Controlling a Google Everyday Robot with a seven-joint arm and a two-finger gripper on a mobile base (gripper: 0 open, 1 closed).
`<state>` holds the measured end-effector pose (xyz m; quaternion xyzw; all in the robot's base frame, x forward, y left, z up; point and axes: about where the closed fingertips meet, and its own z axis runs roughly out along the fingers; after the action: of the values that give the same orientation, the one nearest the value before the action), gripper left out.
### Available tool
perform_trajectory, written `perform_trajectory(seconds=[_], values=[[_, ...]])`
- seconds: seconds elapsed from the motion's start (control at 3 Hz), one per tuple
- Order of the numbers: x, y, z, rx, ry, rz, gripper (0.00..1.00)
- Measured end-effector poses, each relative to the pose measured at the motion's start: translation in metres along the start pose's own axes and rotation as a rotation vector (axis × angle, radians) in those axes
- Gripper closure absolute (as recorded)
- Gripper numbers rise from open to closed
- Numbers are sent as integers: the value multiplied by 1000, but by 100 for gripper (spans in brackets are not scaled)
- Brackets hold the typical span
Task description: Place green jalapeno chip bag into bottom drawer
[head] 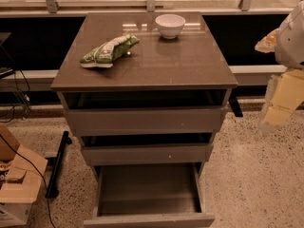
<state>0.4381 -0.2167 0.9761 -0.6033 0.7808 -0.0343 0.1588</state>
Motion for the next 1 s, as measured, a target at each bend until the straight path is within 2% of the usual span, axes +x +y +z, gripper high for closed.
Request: perform_trajectory(seconds=[0.33, 0.67, 1.0], values=[[0, 0, 0, 0, 0, 0, 0], [-18, -16, 3, 17, -34, -17, 0], [-46, -37, 18, -2, -102, -88, 0]])
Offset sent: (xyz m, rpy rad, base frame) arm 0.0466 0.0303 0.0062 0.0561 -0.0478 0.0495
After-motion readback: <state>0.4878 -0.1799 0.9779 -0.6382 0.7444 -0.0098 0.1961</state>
